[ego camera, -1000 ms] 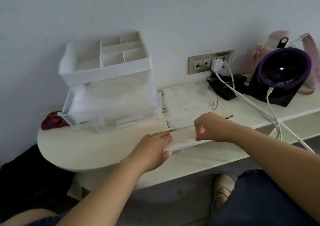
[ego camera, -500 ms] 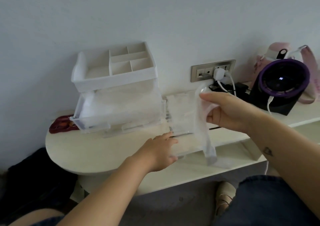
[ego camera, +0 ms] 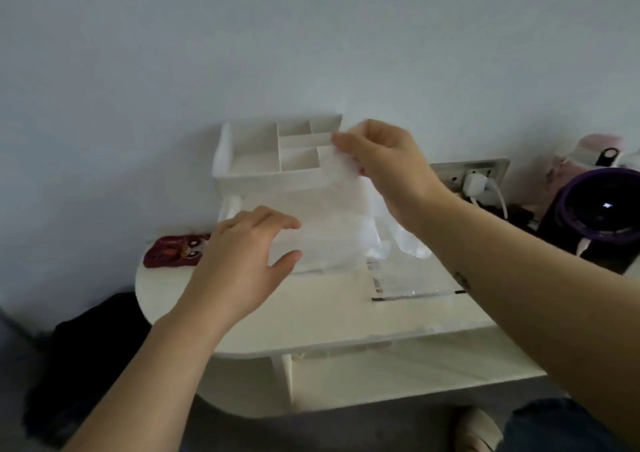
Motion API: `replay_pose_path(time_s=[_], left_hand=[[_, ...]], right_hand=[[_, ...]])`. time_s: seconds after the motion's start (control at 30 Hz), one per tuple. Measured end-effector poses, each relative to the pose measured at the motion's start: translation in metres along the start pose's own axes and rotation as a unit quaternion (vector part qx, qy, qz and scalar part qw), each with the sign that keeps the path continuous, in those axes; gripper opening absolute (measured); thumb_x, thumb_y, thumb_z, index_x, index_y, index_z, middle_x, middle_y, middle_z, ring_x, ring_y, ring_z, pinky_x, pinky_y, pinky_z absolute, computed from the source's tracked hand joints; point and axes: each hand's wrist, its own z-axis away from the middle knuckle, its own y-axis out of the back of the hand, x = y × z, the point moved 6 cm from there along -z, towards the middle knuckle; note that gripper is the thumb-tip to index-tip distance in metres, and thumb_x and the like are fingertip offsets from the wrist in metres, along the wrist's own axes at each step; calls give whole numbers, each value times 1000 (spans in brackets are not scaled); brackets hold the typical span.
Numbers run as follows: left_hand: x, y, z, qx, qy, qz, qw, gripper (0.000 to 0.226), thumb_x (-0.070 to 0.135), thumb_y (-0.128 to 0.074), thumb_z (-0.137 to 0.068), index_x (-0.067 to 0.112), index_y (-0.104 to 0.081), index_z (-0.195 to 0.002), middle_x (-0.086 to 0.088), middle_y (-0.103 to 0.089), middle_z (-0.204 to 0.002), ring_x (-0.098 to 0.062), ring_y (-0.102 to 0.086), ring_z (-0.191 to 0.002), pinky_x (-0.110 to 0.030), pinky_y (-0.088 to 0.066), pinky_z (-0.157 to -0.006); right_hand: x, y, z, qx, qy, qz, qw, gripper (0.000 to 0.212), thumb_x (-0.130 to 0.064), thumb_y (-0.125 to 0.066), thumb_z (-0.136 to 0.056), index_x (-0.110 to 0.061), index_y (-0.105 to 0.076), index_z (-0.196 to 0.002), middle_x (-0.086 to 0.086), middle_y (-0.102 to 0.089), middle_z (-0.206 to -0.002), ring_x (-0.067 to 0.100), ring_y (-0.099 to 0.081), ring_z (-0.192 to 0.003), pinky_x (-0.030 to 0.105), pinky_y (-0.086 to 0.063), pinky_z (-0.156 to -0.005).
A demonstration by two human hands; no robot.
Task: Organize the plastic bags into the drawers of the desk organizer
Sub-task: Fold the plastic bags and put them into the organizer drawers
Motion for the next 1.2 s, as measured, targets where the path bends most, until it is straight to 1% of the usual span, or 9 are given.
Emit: replay_pose_path(time_s=[0.23, 0.43, 0.53, 0.6, 0.7, 0.8, 0.9, 1.03, 1.2], left_hand=[[-32, -4, 16, 71, 31, -48, 996, 27, 28, -80, -69, 18, -70, -93, -3, -58, -101, -29, -57, -93, -43, -43, -88], [-50, 0, 21, 123, 60, -7, 991, 54, 34, -80, -64, 11, -49, -103, -15, -44, -113, -36, -47, -102, -45, -48, -81], [-54, -3, 21, 101, 57, 17, 993, 68, 36, -78, -67, 22, -34, -117, -15, -37, -128, -35, -41, -115, -49, -45, -93], [-60, -6, 23, 81, 60, 16, 995, 73, 38, -77, -69, 25, -29, -124, -15, -33, -136, -33, -34, -122, -54, -39, -99], [-66, -12, 24, 44, 82, -11, 996, 67, 51, -65, -76, 27, -36, -132, -5, -21, -141, -19, -16, -127, -58, -30, -106], [-73, -15, 20, 3, 108, -44, 993, 64, 62, -49, -79, 31, -41, -135, 5, -21, -141, -15, -7, -132, -54, -21, -111], [-73, -15, 17, -5, 110, -60, 992, 64, 67, -43, -77, 32, -48, -131, 8, -32, -139, -16, -7, -138, -56, -14, -112], [-69, -14, 17, -13, 108, -74, 991, 58, 71, -48, -76, 36, -57, -121, 13, -36, -136, -12, -3, -138, -59, -4, -113], [-70, -14, 16, -20, 99, -87, 991, 55, 74, -45, -76, 39, -58, -117, 16, -34, -141, -10, 4, -138, -58, 4, -113]], right_hand=[[33, -79, -13, -92, 15, 174, 980, 26, -34, -63, -87, -18, -56, -68, -9, -52, -63, 2, -46, -54, 20, -39, -58], [54, -111, -15, -175, -12, 252, 952, 32, -40, -62, -87, -20, -52, -64, -12, -44, -56, -1, -39, -46, 20, -34, -54], [56, -122, -13, -257, -15, 297, 919, 29, -40, -52, -93, -15, -64, -86, -4, -64, -87, 11, -58, -78, 30, -48, -77], [58, -125, -9, -309, -14, 338, 889, 35, -37, -39, -98, -19, -65, -113, -2, -62, -119, 14, -54, -110, 31, -40, -100], [58, -111, -5, -331, -18, 372, 867, 40, -36, -31, -101, -23, -59, -126, -6, -54, -134, 8, -46, -121, 21, -29, -100], [62, -98, -4, -331, -16, 475, 815, 39, -34, -34, -100, -18, -59, -125, -3, -54, -134, 13, -48, -118, 21, -30, -93], [70, -98, -1, -357, -36, 550, 755, 43, -41, -36, -99, -19, -54, -131, 0, -50, -137, 18, -46, -122, 30, -31, -102], [72, -93, -10, -351, -65, 568, 742, 37, -41, -42, -97, -13, -62, -110, 3, -59, -115, 19, -54, -99, 27, -39, -86], [67, -81, -15, -327, -47, 619, 712, 38, -40, -42, -98, -10, -63, -107, 4, -61, -110, 18, -54, -93, 25, -39, -81]])
